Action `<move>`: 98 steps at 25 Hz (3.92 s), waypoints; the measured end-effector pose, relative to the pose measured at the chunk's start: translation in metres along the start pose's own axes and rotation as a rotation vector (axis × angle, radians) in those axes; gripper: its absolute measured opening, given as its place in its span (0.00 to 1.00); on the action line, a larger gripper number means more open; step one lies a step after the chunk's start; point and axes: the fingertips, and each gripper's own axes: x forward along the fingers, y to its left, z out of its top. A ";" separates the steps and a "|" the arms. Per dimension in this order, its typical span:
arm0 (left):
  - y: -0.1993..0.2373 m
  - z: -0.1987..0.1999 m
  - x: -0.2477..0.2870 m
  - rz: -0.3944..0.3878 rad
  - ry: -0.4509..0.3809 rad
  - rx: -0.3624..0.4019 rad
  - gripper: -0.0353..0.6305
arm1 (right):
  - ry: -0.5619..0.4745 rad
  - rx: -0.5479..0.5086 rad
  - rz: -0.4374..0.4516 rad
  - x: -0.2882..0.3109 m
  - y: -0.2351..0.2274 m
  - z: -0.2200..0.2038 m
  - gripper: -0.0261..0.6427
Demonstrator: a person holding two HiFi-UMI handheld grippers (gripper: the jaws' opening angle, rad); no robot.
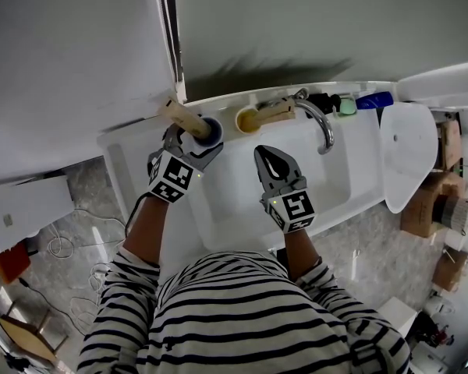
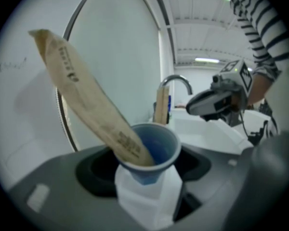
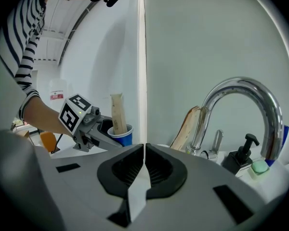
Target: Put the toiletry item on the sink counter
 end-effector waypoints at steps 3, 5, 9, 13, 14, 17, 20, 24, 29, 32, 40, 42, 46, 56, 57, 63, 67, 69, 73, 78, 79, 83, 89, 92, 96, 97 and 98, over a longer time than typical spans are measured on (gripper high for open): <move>0.000 -0.004 0.005 0.002 0.002 -0.006 0.57 | 0.010 0.001 0.001 0.002 0.000 -0.003 0.06; 0.002 -0.009 0.010 0.006 0.005 -0.012 0.57 | 0.015 0.003 0.001 0.003 0.000 -0.006 0.06; 0.005 -0.019 0.018 0.025 0.011 -0.032 0.57 | 0.022 0.006 -0.004 0.003 -0.002 -0.008 0.06; 0.005 -0.027 0.027 0.034 0.020 -0.037 0.57 | 0.030 0.008 -0.006 0.004 -0.003 -0.011 0.06; 0.004 -0.028 0.028 0.035 0.020 -0.040 0.57 | 0.032 0.008 -0.006 0.004 -0.004 -0.011 0.06; 0.001 -0.030 0.033 0.034 0.019 -0.044 0.57 | 0.036 0.008 -0.005 0.004 -0.004 -0.013 0.06; -0.001 -0.034 0.037 0.033 0.030 -0.039 0.57 | 0.039 0.009 -0.005 0.004 -0.004 -0.013 0.06; -0.001 -0.038 0.041 0.034 0.047 -0.034 0.57 | 0.044 0.007 -0.006 0.004 -0.006 -0.014 0.06; -0.001 -0.043 0.044 0.026 0.046 -0.035 0.57 | 0.043 0.005 -0.011 0.003 -0.008 -0.014 0.06; -0.002 -0.043 0.046 0.023 0.038 -0.030 0.57 | 0.045 0.006 -0.012 0.002 -0.009 -0.015 0.06; -0.003 -0.042 0.045 0.018 0.031 -0.026 0.58 | 0.041 0.006 -0.011 0.000 -0.008 -0.013 0.06; -0.003 -0.041 0.045 0.018 0.033 -0.022 0.59 | 0.040 0.006 -0.011 0.000 -0.007 -0.012 0.06; -0.003 -0.041 0.045 0.018 0.036 -0.012 0.59 | 0.044 0.006 -0.014 0.000 -0.007 -0.015 0.06; -0.003 -0.037 0.043 0.028 0.026 -0.002 0.65 | 0.048 0.020 -0.018 -0.002 -0.007 -0.018 0.06; -0.002 -0.038 0.042 0.033 0.027 -0.003 0.66 | 0.048 0.020 -0.018 -0.002 -0.007 -0.018 0.06; 0.001 -0.041 0.033 0.065 0.043 -0.008 0.66 | 0.043 0.021 -0.021 -0.005 -0.007 -0.017 0.06; 0.003 -0.040 0.022 0.091 0.041 -0.023 0.66 | 0.032 0.018 -0.018 -0.007 -0.005 -0.014 0.06; 0.004 -0.036 0.016 0.103 0.030 -0.031 0.66 | 0.025 0.014 -0.017 -0.008 -0.004 -0.011 0.06; 0.004 -0.029 0.003 0.131 0.024 -0.040 0.66 | 0.008 0.003 -0.015 -0.012 0.001 -0.004 0.06; 0.003 -0.018 -0.021 0.165 -0.016 -0.088 0.66 | -0.017 -0.015 -0.021 -0.025 0.006 0.006 0.06; 0.002 -0.014 -0.026 0.165 -0.028 -0.097 0.66 | -0.023 -0.019 -0.023 -0.028 0.007 0.008 0.06; -0.008 0.008 -0.048 0.156 -0.088 -0.135 0.65 | -0.049 -0.037 -0.028 -0.043 0.014 0.018 0.06; -0.029 0.043 -0.085 0.155 -0.188 -0.118 0.63 | -0.096 -0.063 -0.027 -0.070 0.030 0.033 0.06; -0.044 0.063 -0.104 0.146 -0.240 -0.096 0.61 | -0.113 -0.068 -0.024 -0.084 0.041 0.038 0.06; -0.069 0.079 -0.129 0.120 -0.296 -0.064 0.52 | -0.136 -0.065 -0.017 -0.102 0.056 0.041 0.06; -0.075 0.082 -0.134 0.110 -0.302 -0.052 0.47 | -0.140 -0.066 -0.015 -0.106 0.058 0.041 0.06; -0.081 0.085 -0.138 0.103 -0.307 -0.039 0.41 | -0.143 -0.067 -0.013 -0.109 0.060 0.041 0.06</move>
